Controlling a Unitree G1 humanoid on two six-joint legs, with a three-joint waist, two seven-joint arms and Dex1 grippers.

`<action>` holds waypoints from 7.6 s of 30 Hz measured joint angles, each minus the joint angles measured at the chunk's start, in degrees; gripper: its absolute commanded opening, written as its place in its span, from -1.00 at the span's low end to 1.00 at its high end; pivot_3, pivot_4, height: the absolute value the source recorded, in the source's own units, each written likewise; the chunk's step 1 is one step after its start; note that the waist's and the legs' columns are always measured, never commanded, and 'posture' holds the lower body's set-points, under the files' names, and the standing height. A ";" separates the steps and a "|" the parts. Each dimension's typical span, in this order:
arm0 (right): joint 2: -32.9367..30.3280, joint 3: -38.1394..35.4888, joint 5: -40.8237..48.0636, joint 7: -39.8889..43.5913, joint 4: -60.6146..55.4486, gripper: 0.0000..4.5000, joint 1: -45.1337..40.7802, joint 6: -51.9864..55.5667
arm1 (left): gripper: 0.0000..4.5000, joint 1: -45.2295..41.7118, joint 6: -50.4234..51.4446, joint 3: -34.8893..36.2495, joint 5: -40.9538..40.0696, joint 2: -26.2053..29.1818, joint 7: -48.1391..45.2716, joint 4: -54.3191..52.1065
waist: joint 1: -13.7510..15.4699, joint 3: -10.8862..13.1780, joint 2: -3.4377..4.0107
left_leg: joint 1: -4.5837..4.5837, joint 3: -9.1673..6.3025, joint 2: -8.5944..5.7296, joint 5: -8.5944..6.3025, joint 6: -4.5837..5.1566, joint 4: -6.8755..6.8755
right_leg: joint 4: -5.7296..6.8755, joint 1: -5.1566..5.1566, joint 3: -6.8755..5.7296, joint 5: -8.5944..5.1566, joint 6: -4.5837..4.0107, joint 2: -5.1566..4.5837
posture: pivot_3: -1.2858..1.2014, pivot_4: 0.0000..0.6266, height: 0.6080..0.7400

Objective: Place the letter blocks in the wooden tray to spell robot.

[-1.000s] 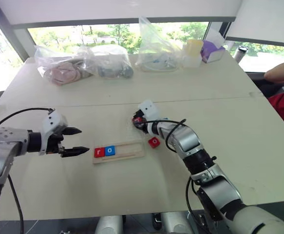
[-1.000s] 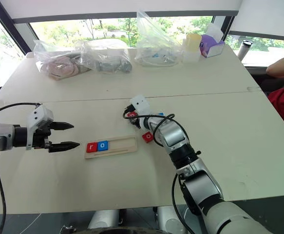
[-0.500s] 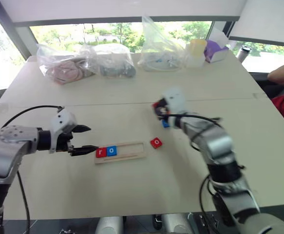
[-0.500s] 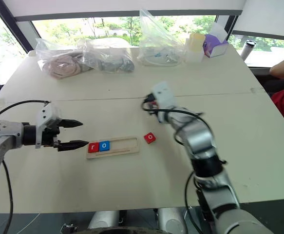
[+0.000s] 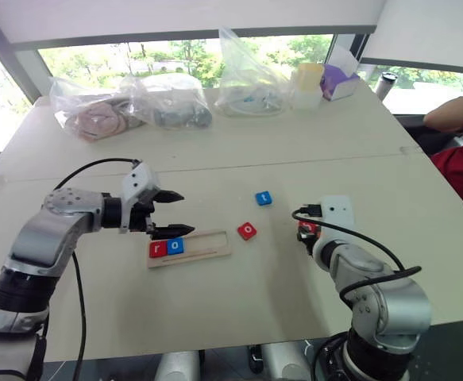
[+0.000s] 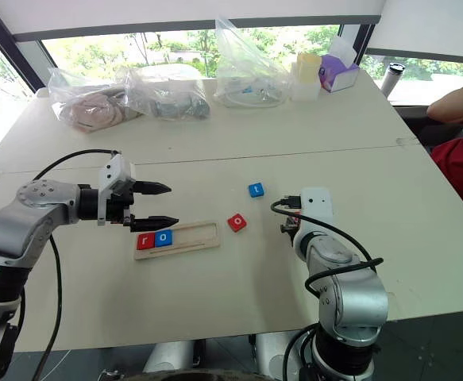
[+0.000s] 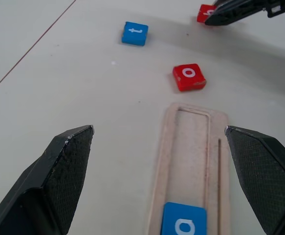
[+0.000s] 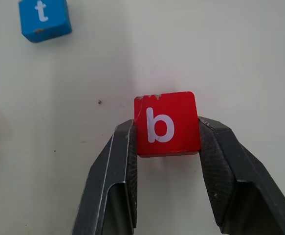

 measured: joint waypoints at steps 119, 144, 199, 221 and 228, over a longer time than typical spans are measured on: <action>-18.06 26.91 2.12 53.06 54.64 0.98 -33.20 -64.14 | 1.00 29.54 10.81 21.35 -9.19 14.97 4.64 -19.66 | 0.44 0.54 -0.49 | 0.00 0.51 -0.02 -0.01 0.00 0.00 | -0.01 -0.16 0.55 0.18 -0.02 -0.14 | 0.03 -0.52 1.00; -18.58 17.47 9.62 27.62 15.28 0.98 -6.18 -19.63 | 1.00 12.25 9.32 11.31 -12.23 5.64 11.42 -15.73 | -0.02 0.48 -0.57 | 0.03 0.60 -0.05 0.01 -0.04 0.02 | -0.06 -0.14 0.69 0.12 0.21 -0.04 | 0.03 -0.52 1.00; -49.84 8.20 17.11 67.84 45.61 0.97 -7.69 -66.35 | 1.00 9.24 7.00 3.71 -6.47 6.19 5.03 -13.98 | -0.21 0.53 -0.63 | 0.16 1.19 -0.09 -0.09 0.14 -0.19 | -0.24 -0.13 1.01 0.01 0.54 -0.08 | 0.03 -0.52 1.00; -43.31 14.99 7.84 78.60 80.37 -0.48 -20.51 -102.41 | 1.00 17.26 9.57 9.27 -8.27 10.22 6.93 -19.59 | 0.06 0.58 -0.64 | 0.25 1.38 -0.04 -0.09 0.14 0.11 | -0.07 -0.08 1.26 0.29 0.45 -0.06 | 0.03 -0.52 1.00; -40.91 14.26 12.49 75.02 61.69 -0.48 -19.01 -82.99 | 1.00 17.55 9.22 9.28 -8.20 11.11 6.11 -18.30 | -0.18 0.58 -0.64 | 0.23 1.38 0.04 -0.09 0.14 0.10 | 0.07 -0.21 1.28 0.34 0.51 0.02 | 0.03 -0.52 1.00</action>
